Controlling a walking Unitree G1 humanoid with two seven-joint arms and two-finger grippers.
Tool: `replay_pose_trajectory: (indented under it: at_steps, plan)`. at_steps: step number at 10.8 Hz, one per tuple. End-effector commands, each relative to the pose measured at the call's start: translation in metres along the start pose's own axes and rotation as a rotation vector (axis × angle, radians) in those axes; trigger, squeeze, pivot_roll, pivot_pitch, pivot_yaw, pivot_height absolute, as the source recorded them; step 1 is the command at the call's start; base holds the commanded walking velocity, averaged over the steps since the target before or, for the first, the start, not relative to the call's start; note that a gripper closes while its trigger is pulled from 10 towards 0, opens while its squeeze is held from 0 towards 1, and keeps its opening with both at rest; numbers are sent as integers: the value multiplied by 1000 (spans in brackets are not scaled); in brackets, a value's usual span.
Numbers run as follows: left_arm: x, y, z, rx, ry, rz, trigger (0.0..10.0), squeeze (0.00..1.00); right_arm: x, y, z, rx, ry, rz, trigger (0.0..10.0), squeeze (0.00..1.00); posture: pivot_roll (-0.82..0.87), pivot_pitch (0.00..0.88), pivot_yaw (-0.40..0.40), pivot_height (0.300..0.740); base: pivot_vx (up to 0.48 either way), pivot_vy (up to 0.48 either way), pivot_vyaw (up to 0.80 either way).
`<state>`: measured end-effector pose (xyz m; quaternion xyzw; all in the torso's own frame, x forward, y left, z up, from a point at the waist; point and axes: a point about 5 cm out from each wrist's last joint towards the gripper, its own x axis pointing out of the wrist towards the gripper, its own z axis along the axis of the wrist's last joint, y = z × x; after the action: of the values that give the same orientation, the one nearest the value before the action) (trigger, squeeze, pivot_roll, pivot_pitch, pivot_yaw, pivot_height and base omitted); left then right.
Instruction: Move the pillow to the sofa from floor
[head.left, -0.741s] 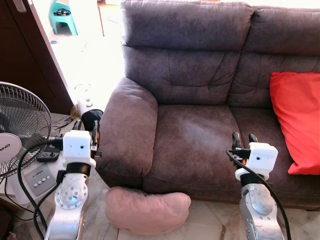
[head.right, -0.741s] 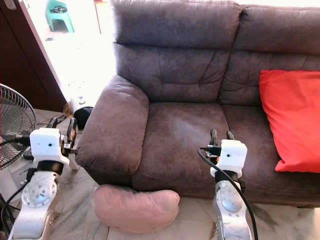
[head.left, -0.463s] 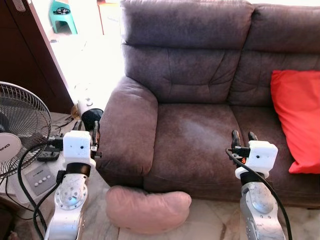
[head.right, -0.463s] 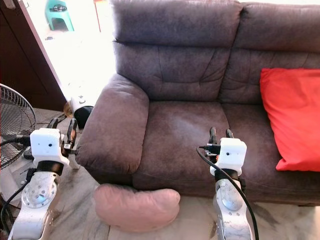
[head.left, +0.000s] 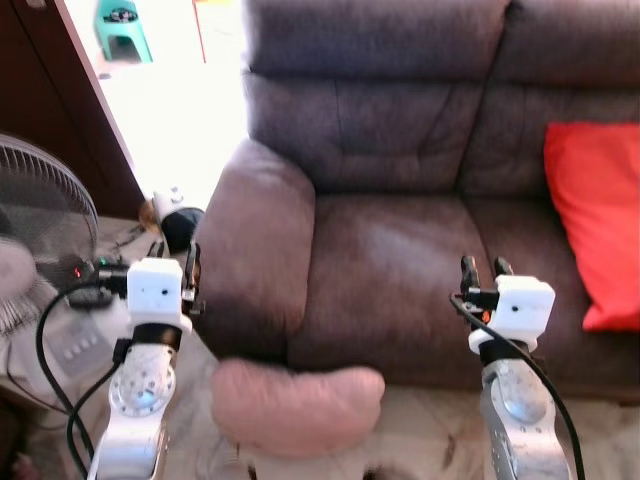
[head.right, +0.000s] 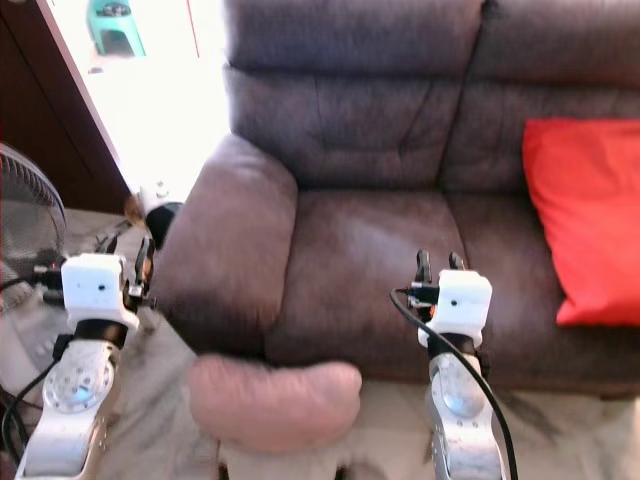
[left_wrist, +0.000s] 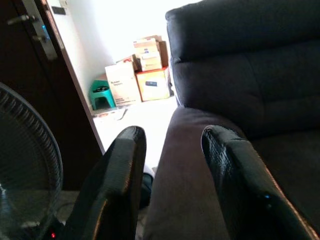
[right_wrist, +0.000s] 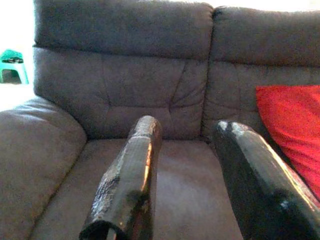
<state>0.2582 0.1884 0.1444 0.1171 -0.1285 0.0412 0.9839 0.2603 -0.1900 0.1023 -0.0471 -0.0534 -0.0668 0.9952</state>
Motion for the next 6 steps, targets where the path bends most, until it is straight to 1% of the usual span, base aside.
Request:
replay_pose_trajectory:
  at_steps: [1,6]
  plan:
    - [-2,1,-4,3,22,-3,10000,0,-1,-1,1,-10,1,1,10000,0,56,85,-18,602,0,0,0]
    - [-2,0,-4,4,30,-4,10000,0,0,-1,2,-19,-1,11,10000,0,57,86,-20,602,0,0,0]
